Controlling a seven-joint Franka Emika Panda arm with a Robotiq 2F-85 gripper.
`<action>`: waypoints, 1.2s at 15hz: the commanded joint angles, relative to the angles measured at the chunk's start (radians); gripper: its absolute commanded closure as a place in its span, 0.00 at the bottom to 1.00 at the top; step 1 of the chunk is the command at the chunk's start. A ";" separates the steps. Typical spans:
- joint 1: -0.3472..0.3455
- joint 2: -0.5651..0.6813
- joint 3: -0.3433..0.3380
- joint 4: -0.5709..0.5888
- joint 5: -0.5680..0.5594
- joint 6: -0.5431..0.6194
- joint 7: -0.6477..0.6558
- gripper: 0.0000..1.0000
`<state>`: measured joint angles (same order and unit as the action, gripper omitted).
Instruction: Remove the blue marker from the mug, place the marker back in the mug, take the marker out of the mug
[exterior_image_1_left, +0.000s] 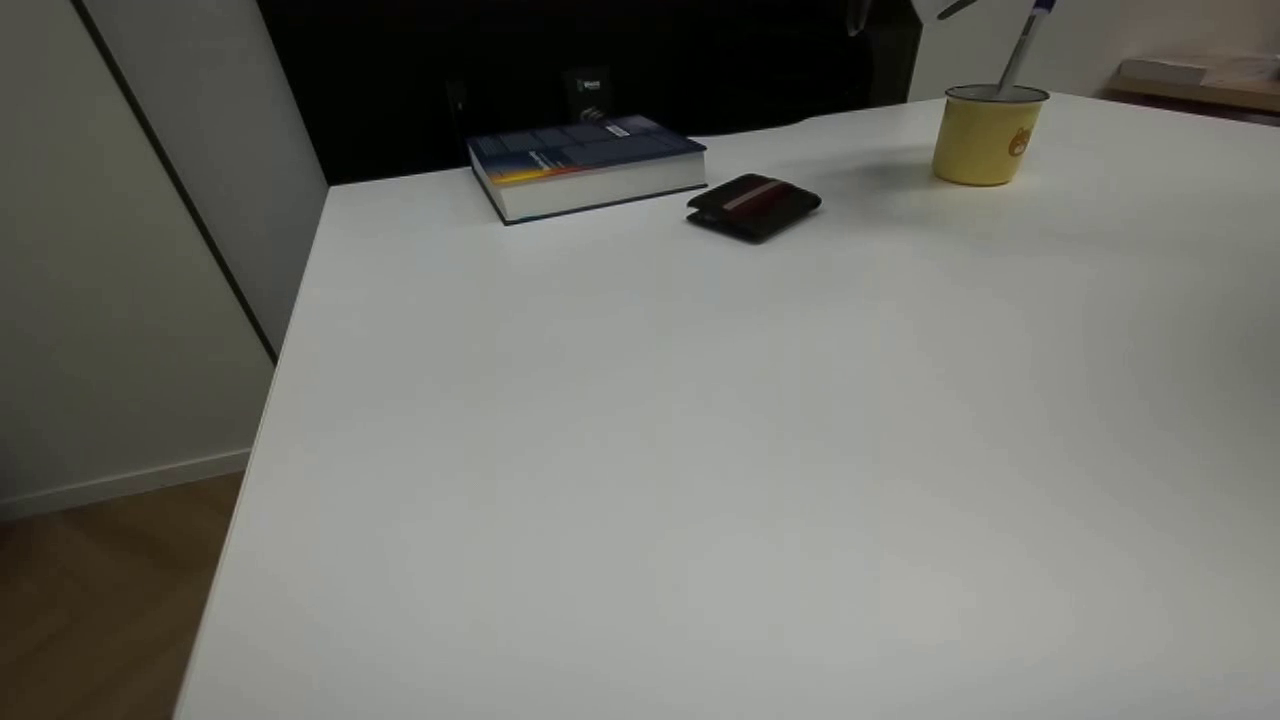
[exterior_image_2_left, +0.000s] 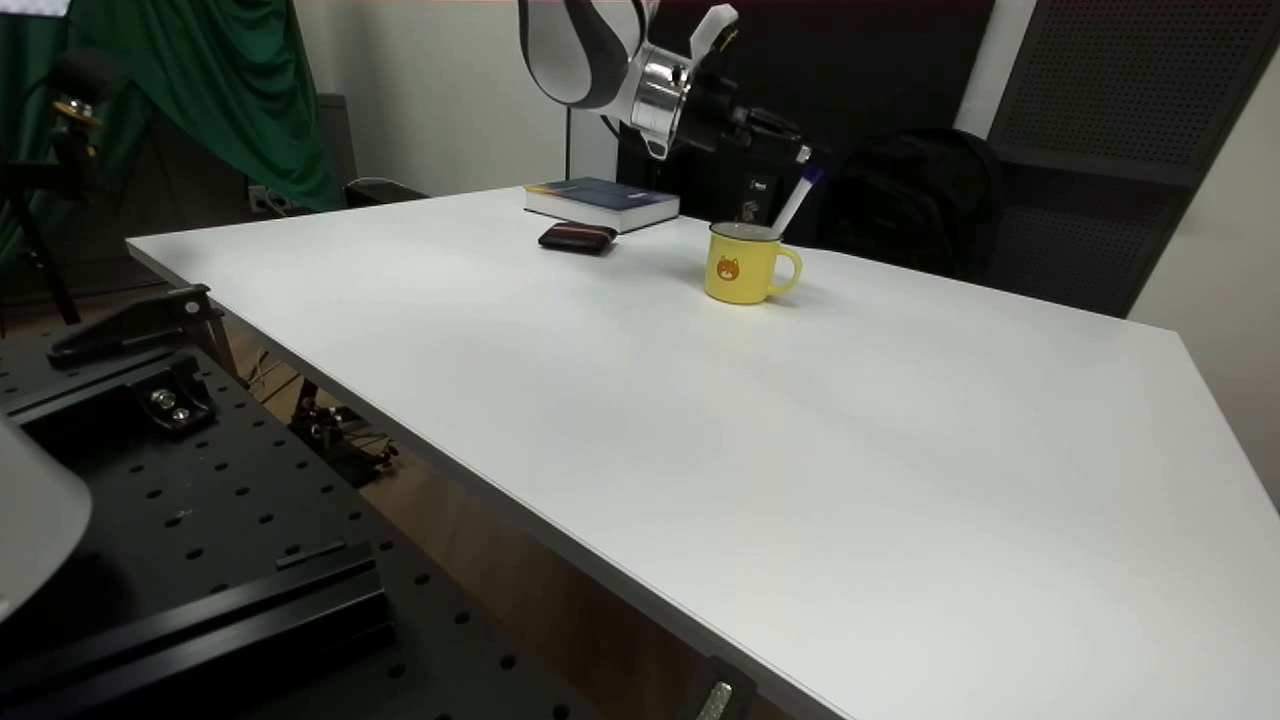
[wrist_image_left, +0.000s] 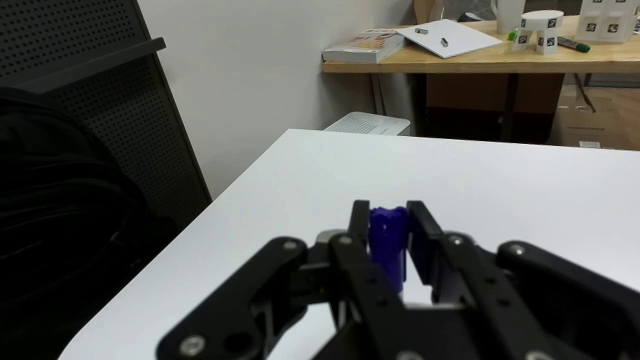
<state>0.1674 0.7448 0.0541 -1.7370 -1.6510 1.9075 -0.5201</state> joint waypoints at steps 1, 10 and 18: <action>-0.008 0.053 0.008 0.068 0.004 -0.010 0.020 0.94; -0.022 0.043 0.020 0.077 0.046 0.010 -0.005 0.04; -0.043 0.040 0.028 0.074 0.146 0.063 -0.001 0.00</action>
<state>0.1513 0.7696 0.0689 -1.6854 -1.5314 1.9444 -0.5243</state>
